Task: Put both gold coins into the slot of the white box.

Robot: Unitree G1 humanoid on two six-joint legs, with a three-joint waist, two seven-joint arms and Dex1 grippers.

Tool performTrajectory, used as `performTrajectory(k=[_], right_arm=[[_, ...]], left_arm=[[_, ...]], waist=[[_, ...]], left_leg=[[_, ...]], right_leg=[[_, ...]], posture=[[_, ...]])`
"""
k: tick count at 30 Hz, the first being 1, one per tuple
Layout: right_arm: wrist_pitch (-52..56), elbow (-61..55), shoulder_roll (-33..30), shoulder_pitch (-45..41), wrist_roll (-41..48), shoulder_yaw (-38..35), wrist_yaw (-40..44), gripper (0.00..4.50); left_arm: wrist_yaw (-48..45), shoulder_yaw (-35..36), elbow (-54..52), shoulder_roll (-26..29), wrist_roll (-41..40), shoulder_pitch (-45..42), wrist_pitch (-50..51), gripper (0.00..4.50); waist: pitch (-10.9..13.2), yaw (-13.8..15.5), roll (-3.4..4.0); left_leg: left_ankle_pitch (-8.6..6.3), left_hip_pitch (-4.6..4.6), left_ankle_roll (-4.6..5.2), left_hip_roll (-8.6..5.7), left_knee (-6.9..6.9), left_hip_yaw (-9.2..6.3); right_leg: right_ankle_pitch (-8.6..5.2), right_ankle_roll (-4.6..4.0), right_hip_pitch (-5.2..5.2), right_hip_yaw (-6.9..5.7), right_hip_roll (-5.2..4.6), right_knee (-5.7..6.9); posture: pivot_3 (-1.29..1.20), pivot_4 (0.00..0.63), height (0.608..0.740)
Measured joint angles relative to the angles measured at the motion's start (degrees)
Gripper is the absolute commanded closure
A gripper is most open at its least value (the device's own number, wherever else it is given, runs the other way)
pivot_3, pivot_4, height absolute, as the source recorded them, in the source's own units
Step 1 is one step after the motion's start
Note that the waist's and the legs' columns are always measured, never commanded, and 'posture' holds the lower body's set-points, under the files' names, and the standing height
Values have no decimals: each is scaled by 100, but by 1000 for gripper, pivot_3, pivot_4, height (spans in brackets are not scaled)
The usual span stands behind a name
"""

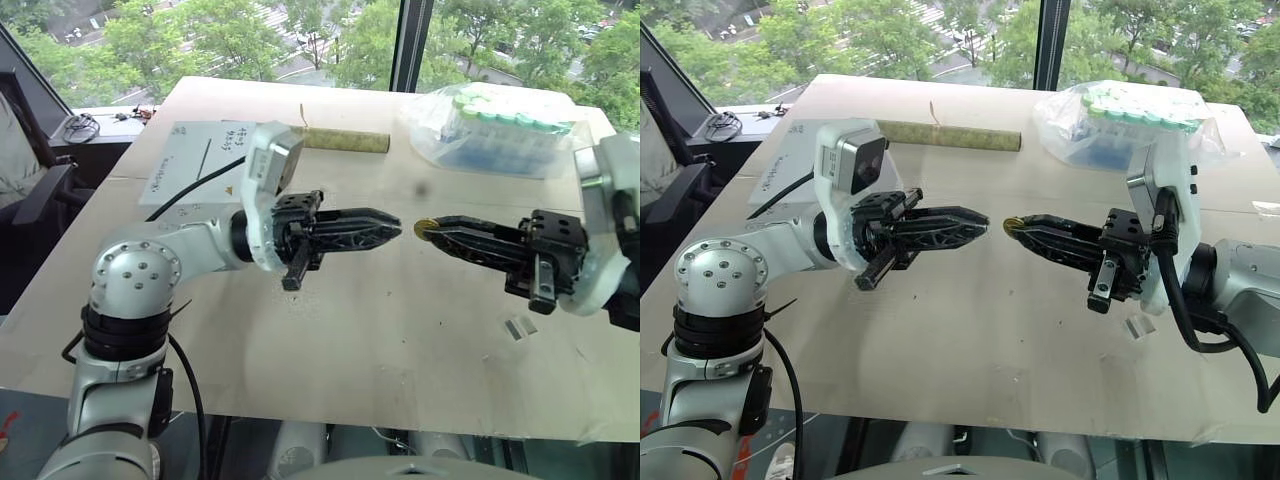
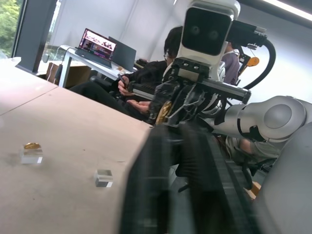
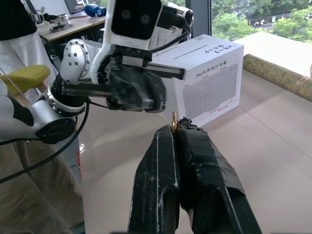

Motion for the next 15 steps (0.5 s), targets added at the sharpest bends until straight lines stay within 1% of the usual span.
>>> performTrajectory(k=[12,13,14,15], right_arm=[[-108,-119,-56,0,221,-1,45,4500],[-116,-120,-56,-1,222,0,50,4500],[-118,-122,-56,-1,221,-1,52,4500],[-122,-124,-56,-1,221,0,54,4500]], left_arm=[[-406,-29,0,-112,504,1,-32,4447],[-439,-29,0,-163,508,0,-35,4059],[-444,-29,3,-184,515,0,-37,3920],[-449,-29,31,-227,539,-13,-41,3443]], waist=[[0,1,0],[0,0,0],[0,-1,0],[0,-1,0]], left_leg=[[0,0,0,3,0,0],[0,0,0,4,0,0],[0,0,0,4,1,0],[0,0,0,4,0,0]], right_leg=[[0,0,0,0,0,0],[0,0,0,0,0,0],[0,0,0,0,0,0],[0,0,0,0,0,0]], posture=[[0,150,740],[0,150,740],[0,150,740],[0,150,740]])
